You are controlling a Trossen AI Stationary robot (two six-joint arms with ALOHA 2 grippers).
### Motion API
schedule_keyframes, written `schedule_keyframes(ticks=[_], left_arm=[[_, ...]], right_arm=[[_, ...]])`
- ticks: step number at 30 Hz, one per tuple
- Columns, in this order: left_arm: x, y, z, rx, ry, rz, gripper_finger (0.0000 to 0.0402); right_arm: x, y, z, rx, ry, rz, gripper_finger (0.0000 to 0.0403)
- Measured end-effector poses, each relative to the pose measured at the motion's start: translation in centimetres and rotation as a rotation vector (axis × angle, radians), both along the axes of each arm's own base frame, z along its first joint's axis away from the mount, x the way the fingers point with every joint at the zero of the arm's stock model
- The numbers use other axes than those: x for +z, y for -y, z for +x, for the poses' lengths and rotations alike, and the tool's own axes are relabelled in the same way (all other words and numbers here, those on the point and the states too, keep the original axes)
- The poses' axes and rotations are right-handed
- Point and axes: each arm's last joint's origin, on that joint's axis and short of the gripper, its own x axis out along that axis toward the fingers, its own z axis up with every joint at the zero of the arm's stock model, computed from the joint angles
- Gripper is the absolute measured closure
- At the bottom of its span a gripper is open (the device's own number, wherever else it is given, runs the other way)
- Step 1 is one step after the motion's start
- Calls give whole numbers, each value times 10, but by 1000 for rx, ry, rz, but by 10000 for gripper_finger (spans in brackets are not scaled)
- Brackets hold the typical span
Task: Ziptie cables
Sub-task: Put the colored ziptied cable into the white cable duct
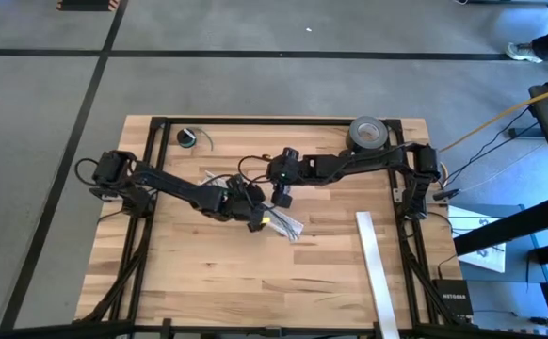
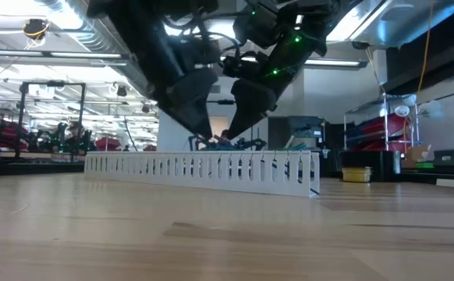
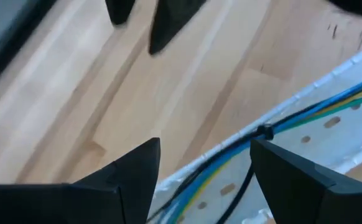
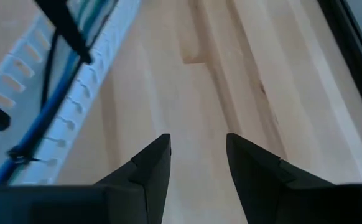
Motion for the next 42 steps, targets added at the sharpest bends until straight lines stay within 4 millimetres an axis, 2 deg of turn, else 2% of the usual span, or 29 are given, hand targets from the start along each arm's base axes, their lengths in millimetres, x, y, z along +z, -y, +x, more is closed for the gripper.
schedule_keyframes(ticks=[8, 14, 18, 22, 25, 29, 34, 38, 42], left_arm=[[-6, -6, 5, 10, 94, -23, 167], [-29, -2, 11, -71, 11, -87, 167], [-31, 3, 12, -97, 4, -86, 167], [-31, -2, 11, -81, -8, -86, 167], [-13, -3, 11, -106, -14, -72, 167], [31, 1, 3, -182, 19, -30, 167], [44, 0, -23, -280, -169, 40, 167], [29, -6, -33, -436, -330, 46, 167], [7, -13, -35, -591, -338, -25, 167]], right_arm=[[0, 0, 0, -3, 0, -2, 261], [0, 0, 0, -4, -4, -2, 261], [0, 0, 0, -4, 3, -2, 261], [0, 0, 0, -4, 0, -2, 261], [0, 0, 0, -4, 1, -1, 261], [0, 0, 0, -4, 4, -2, 261], [0, 0, 0, -4, 5, -2, 261], [1, 0, 1, 28, 5, -28, 261], [5, 1, 5, 83, 43, -83, 261]])
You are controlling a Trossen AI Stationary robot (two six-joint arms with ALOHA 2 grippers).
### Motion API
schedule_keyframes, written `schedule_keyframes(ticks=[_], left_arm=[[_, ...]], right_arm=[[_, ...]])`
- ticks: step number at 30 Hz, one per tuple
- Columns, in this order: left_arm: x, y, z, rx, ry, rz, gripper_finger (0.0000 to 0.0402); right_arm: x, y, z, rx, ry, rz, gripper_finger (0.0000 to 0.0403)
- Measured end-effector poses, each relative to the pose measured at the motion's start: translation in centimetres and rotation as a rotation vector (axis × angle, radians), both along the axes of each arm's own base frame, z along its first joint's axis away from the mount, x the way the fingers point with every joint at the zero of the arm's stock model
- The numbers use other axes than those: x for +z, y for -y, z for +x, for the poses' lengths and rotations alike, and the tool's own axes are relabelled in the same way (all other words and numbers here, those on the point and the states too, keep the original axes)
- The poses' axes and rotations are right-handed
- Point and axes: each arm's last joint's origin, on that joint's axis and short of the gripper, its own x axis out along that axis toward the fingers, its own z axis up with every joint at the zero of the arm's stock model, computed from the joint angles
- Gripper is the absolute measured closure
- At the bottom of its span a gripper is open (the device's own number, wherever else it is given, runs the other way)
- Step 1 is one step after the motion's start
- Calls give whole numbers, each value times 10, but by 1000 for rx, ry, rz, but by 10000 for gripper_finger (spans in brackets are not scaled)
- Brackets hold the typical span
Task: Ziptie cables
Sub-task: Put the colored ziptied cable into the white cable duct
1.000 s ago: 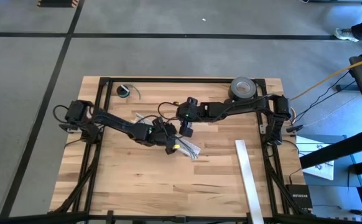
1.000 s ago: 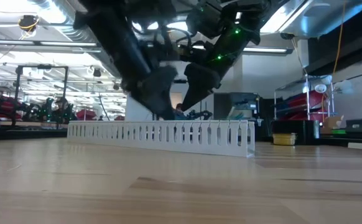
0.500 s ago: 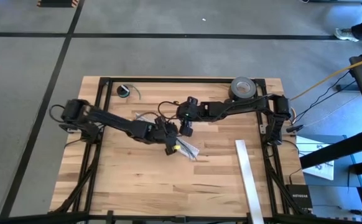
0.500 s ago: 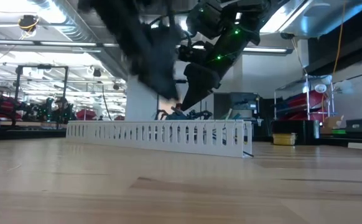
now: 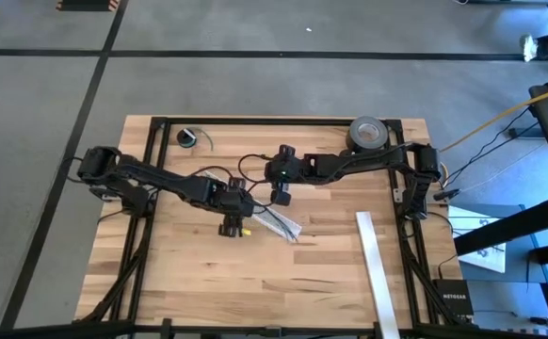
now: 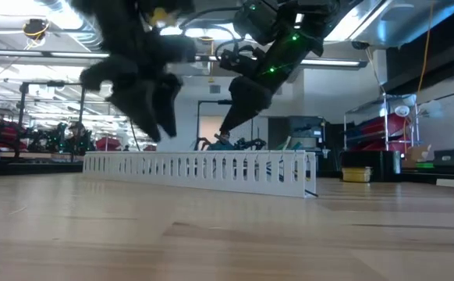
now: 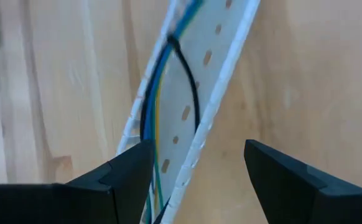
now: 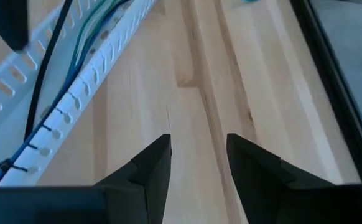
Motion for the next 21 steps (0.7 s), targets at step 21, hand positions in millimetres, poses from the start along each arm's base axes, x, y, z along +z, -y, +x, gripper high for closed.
schedule_keyframes(ticks=[21], left_arm=[[-50, -7, -3, 197, 50, -267, 245]], right_arm=[[-4, -3, -4, -98, -19, 95, 261]])
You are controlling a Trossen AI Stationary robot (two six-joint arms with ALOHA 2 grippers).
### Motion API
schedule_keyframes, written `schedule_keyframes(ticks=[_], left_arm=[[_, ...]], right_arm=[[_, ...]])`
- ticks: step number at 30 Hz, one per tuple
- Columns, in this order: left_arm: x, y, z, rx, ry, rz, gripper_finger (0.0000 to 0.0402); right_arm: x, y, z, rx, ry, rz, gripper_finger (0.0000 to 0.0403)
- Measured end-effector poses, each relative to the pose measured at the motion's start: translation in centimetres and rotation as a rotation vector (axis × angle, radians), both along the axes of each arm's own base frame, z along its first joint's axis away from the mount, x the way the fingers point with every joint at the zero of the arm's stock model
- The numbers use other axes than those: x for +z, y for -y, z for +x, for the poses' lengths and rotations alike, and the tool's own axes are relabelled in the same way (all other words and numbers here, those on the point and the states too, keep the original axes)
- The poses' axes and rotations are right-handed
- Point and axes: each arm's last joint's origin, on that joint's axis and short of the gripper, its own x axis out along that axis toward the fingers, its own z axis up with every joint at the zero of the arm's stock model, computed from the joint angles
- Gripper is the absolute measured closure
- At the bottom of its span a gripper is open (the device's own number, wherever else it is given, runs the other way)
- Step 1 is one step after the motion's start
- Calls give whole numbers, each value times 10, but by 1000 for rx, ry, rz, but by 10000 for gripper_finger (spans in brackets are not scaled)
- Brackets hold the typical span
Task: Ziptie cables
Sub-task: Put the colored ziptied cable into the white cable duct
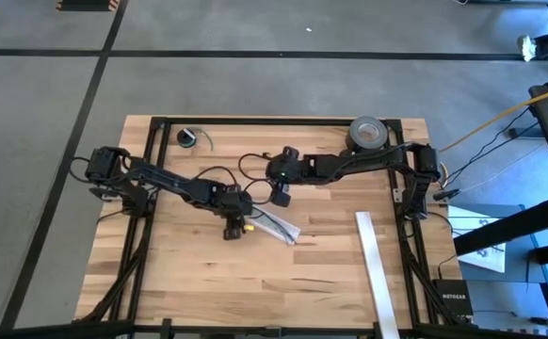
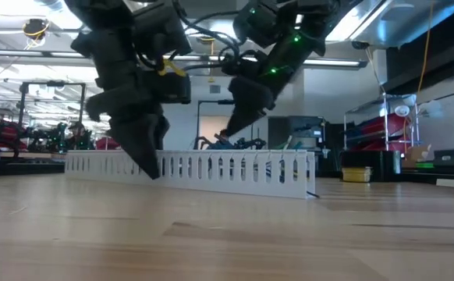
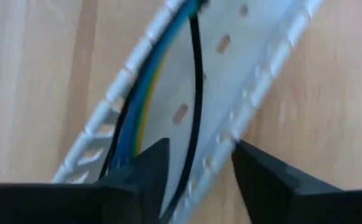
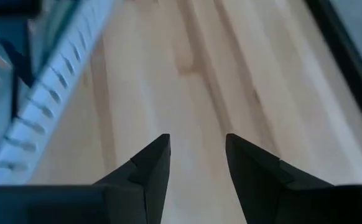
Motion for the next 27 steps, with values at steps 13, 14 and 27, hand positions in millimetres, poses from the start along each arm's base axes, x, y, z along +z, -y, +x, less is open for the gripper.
schedule_keyframes(ticks=[13, 14, 27], left_arm=[[5, 13, 14, 312, 162, -238, 380], [5, 15, 15, 287, 167, -230, 383], [6, 18, 15, 61, 165, -130, 246]], right_arm=[[18, -21, -40, -167, -129, 92, 261], [22, -25, -41, -161, -121, 80, 261], [29, -44, -38, -70, -72, 73, 261]])
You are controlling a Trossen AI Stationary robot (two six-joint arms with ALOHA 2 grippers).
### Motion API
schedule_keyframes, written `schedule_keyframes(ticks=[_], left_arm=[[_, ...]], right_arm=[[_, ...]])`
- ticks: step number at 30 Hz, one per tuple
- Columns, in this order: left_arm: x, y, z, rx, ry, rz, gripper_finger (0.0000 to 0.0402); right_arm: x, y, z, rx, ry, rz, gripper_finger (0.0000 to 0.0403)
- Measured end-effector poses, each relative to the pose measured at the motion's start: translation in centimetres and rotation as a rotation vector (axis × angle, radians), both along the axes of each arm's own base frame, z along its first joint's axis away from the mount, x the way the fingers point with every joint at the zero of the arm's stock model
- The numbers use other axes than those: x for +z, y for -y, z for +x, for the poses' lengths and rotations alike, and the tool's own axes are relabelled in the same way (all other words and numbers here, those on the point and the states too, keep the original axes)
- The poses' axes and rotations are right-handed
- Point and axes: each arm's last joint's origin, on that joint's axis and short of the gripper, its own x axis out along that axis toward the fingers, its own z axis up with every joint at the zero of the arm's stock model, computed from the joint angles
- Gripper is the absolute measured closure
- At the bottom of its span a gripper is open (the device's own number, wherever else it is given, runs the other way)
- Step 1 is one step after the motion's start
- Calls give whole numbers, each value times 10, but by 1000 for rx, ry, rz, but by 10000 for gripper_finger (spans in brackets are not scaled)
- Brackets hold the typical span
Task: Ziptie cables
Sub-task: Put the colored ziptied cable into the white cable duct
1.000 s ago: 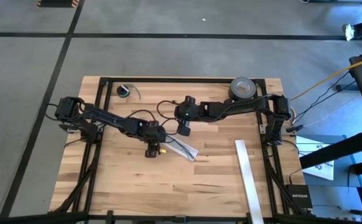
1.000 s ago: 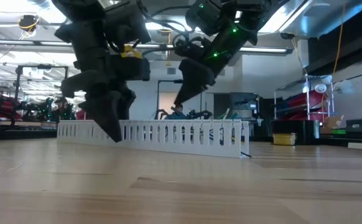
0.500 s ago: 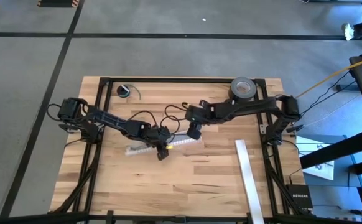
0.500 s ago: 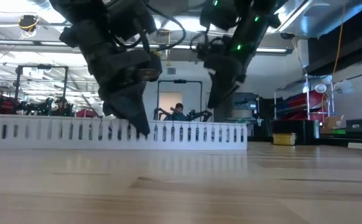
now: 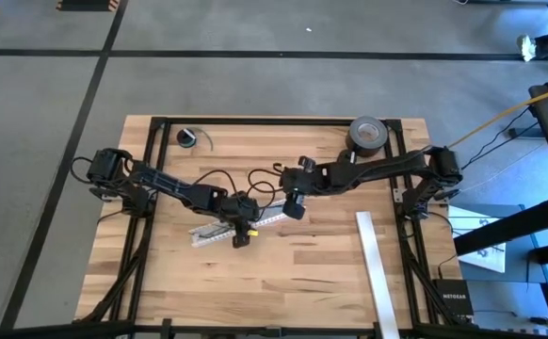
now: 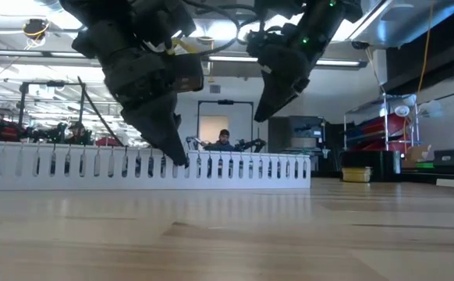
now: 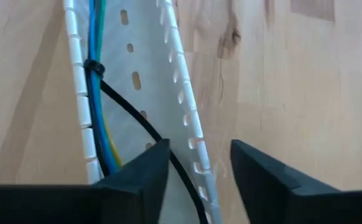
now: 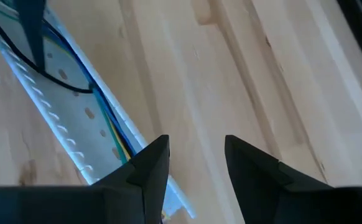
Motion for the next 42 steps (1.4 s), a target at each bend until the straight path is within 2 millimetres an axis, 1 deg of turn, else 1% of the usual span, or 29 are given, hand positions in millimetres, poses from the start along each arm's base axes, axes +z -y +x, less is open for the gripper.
schedule_keyframes(ticks=[2, 4, 7, 9, 12, 16, 18, 22, 24, 27, 31, 34, 38, 42], left_arm=[[0, 0, 0, -41, -2, 30, 220], [0, 0, 0, -94, 1, 67, 204], [-1, 0, -1, -209, -3, 151, 199], [-1, -1, -2, -273, -12, 198, 206], [-2, -5, -3, -343, -23, 256, 226], [-3, -11, -4, -450, -48, 352, 257], [-3, -12, -4, -505, -51, 392, 271], [-4, -12, -4, -580, -52, 442, 287], [-3, -12, -4, -594, -49, 451, 289], [-3, -11, -4, -570, -49, 432, 283], [6, -9, 1, -517, -44, 392, 254], [12, -7, 3, -511, -47, 384, 225], [19, -5, 4, -518, -43, 384, 188], [26, -2, 2, -466, -41, 343, 167]], right_arm=[[2, 0, 3, -1, 43, 1, 261], [5, 0, 7, -1, 87, 1, 261], [9, 0, 12, -1, 157, 2, 261], [11, 0, 13, 17, 173, -12, 261], [10, 0, 13, 75, 145, -56, 261], [11, 0, 7, 119, 81, -84, 261], [17, 0, 0, 123, 65, -86, 261], [38, 0, -19, 104, 58, -70, 261], [49, 0, -30, 73, 63, -39, 261], [59, -2, -46, 25, 49, 53, 261], [57, -6, -65, -121, -60, 156, 256], [52, -16, -77, -209, -167, 211, 237], [48, -35, -91, -298, -271, 257, 188], [35, -54, -111, -418, -367, 247, 134]])
